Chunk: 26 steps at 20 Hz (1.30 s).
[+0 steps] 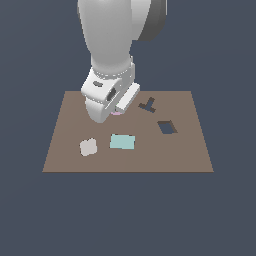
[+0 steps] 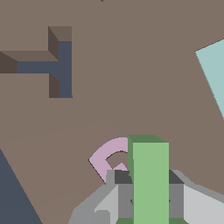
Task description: Insert a designated object into the corresponding slot on a board.
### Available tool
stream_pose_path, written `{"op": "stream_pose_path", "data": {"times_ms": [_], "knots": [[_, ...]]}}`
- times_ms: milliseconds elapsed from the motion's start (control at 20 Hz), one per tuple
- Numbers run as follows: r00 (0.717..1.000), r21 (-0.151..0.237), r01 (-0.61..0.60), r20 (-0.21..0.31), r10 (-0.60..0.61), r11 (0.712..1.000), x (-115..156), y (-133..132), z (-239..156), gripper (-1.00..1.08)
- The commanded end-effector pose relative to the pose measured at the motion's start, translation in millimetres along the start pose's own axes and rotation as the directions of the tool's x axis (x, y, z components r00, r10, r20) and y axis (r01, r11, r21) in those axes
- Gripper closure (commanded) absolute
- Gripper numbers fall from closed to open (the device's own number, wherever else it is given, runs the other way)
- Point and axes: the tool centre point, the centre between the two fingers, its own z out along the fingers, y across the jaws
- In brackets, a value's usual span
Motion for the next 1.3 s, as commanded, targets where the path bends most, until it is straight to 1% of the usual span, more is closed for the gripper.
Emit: {"op": "stream_pose_path", "data": {"times_ms": [0, 100, 250, 400, 550, 650, 800, 1050, 1250], "knots": [[0.994, 0.002, 0.113, -0.001, -0.113, 0.994, 6.9, -5.3, 0.7, 1.08], [0.98, 0.003, 0.2, -0.001, -0.2, 0.98, 12.3, -9.6, 1.3, 1.08], [0.945, 0.005, 0.327, -0.003, -0.327, 0.945, 20.2, -16.2, 2.2, 1.08], [0.893, 0.007, 0.449, -0.005, -0.449, 0.893, 28.0, -22.9, 3.1, 1.08], [0.826, 0.008, 0.563, -0.007, -0.563, 0.826, 35.7, -29.8, 3.9, 1.08], [0.773, 0.008, 0.634, -0.009, -0.634, 0.773, 40.8, -34.4, 4.4, 1.08], [0.683, 0.008, 0.731, -0.012, -0.731, 0.682, 48.3, -41.5, 5.1, 1.08], [0.507, 0.007, 0.862, -0.016, -0.862, 0.507, 60.4, -53.4, 6.2, 1.08], [0.37, 0.005, 0.929, -0.02, -0.929, 0.369, 68.7, -61.9, 6.9, 1.08]]}}
